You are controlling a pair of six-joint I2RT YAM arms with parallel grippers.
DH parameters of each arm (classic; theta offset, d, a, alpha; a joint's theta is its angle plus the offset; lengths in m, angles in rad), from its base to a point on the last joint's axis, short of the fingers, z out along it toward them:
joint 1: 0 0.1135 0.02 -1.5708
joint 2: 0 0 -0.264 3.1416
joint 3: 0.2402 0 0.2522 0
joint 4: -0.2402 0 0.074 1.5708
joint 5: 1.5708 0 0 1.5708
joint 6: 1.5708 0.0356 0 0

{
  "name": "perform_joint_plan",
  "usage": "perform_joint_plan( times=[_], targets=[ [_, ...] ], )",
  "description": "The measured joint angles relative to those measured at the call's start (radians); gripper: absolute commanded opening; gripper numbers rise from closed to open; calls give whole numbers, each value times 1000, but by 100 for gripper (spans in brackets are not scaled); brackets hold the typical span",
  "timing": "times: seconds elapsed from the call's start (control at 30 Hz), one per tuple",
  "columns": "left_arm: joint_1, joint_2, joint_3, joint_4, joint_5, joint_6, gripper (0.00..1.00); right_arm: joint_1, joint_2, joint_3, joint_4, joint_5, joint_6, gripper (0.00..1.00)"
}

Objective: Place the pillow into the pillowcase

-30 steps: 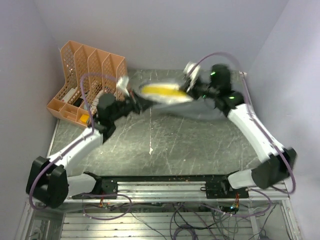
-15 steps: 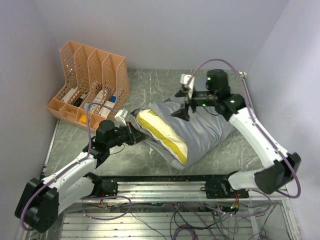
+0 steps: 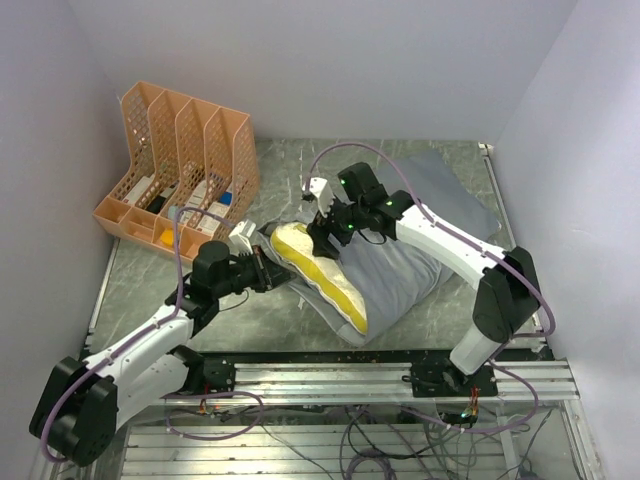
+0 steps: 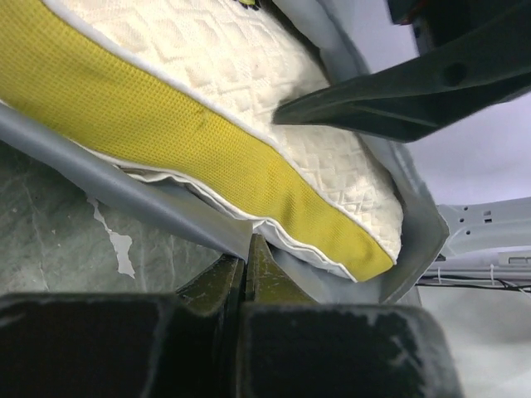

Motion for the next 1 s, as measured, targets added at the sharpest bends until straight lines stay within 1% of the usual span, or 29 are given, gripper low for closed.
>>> perform_joint_plan(
  times=[0.1, 0.13, 0.23, 0.57, 0.63, 0.77, 0.87, 0.9, 0.93, 1.0],
  targets=[
    [0, 21, 0, 9, 2, 0, 7, -3, -33, 10, -11, -13, 17, 78],
    [0, 25, 0, 9, 2, 0, 7, -6, -40, 13, -13, -16, 18, 75],
    [-1, 25, 0, 8, 2, 0, 7, -26, -61, 27, -11, -36, 29, 61],
    [-2, -12, 0, -16, 2, 0, 7, -44, -40, -6, -32, -86, 40, 60],
    [-2, -16, 0, -25, 1, 0, 7, -44, -31, -6, -40, -110, 41, 58],
    [-2, -21, 0, -31, 1, 0, 7, -45, -21, -6, -55, -166, 44, 49],
    [-2, -25, 0, -34, 1, 0, 7, -45, -13, 3, -72, -199, 45, 48],
    [-2, -26, 0, -35, 1, 0, 7, -45, -12, 5, -73, -206, 44, 46],
    [-2, -27, 0, -37, 1, 0, 7, -45, -11, 5, -75, -215, 45, 41],
    [-2, -28, 0, -38, 1, 0, 7, -45, -11, 5, -77, -231, 47, 27]
  ],
)
